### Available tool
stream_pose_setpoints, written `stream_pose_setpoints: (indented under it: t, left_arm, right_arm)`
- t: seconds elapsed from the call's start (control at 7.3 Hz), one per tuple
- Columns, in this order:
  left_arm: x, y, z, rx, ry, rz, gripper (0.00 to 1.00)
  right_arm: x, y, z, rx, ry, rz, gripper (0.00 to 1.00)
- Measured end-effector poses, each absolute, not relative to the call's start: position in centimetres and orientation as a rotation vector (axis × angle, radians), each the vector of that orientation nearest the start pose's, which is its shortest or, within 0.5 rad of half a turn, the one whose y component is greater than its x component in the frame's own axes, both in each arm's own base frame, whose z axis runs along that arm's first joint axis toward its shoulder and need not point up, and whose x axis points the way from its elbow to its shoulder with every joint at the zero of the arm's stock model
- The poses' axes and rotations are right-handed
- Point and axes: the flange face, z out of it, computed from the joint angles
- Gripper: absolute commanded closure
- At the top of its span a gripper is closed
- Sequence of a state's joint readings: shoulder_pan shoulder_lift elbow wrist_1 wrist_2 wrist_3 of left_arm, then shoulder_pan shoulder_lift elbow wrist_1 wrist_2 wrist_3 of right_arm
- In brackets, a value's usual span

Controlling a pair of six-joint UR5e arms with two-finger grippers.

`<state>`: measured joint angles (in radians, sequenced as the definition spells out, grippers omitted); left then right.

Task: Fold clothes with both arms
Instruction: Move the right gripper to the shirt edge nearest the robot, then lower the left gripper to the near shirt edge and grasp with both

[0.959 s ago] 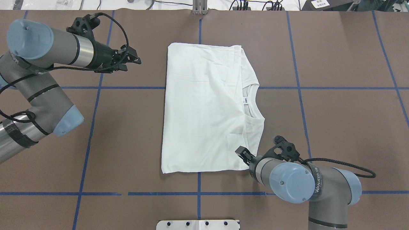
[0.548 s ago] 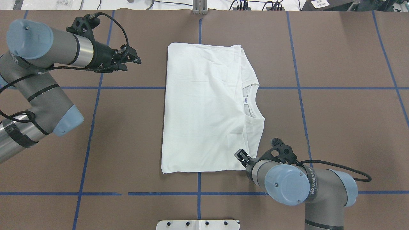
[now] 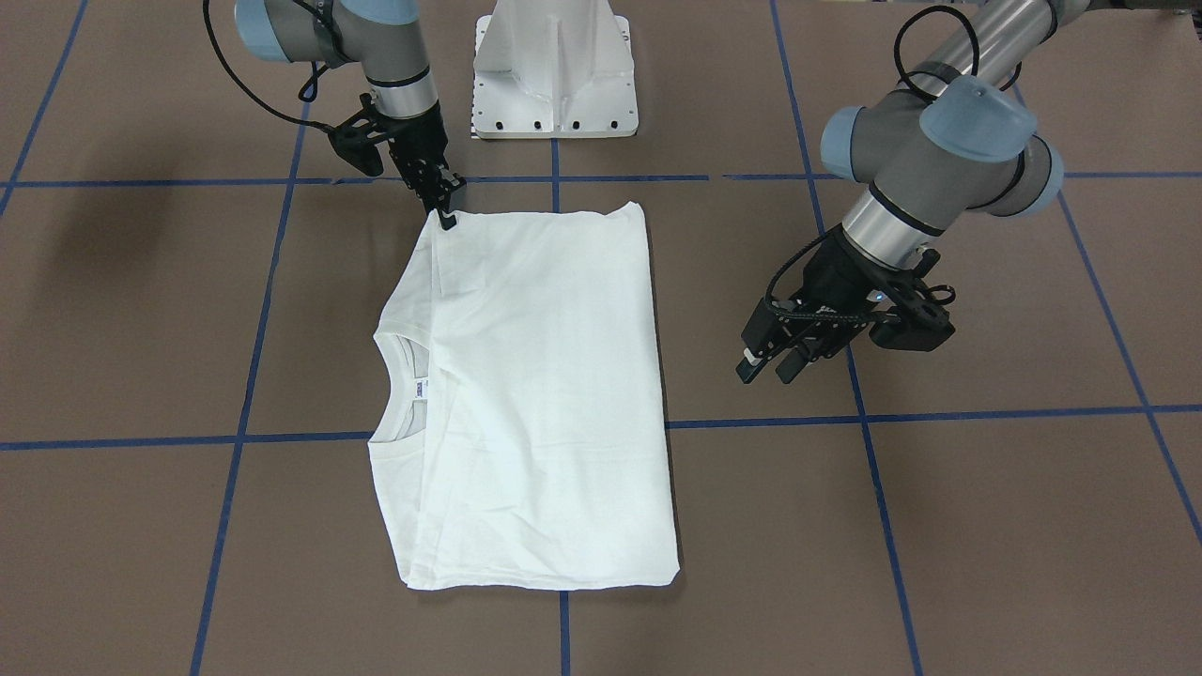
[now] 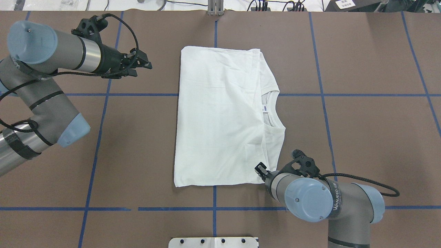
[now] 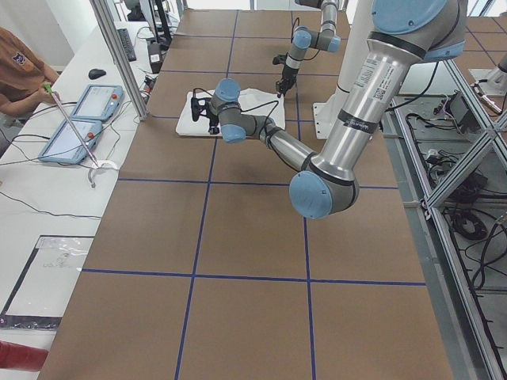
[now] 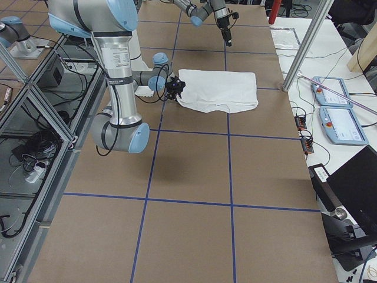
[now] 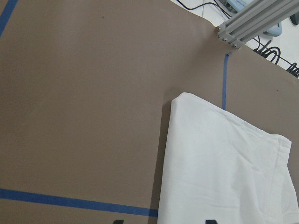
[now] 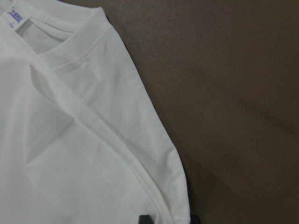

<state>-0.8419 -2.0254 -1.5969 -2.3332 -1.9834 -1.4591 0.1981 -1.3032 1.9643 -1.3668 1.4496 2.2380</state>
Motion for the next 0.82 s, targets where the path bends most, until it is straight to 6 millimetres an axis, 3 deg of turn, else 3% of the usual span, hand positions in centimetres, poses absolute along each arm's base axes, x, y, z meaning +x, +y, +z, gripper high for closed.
stream_pose_setpoints:
  t: [0.55,0.68,0.82]
  left_arm:
    - [36.9,-54.2,29.1,0.217,1.276,-0.397,0.34]
    - [38.0,-52.8,28.1,0.177,1.303,-0.411,0.34]
    - [39.4,-49.9,27.0,0.11,1.338,-0.423,0.34]
  right_arm:
    - [-50.4,-24.8,30.1,-0.093,-0.871,0.859,1.0]
    - [-50.1,-24.4,29.7,-0.097,-0.864,0.852,1.0]
    - [-50.1,-24.0,29.5,-0.101,-0.862,0.845,1.0]
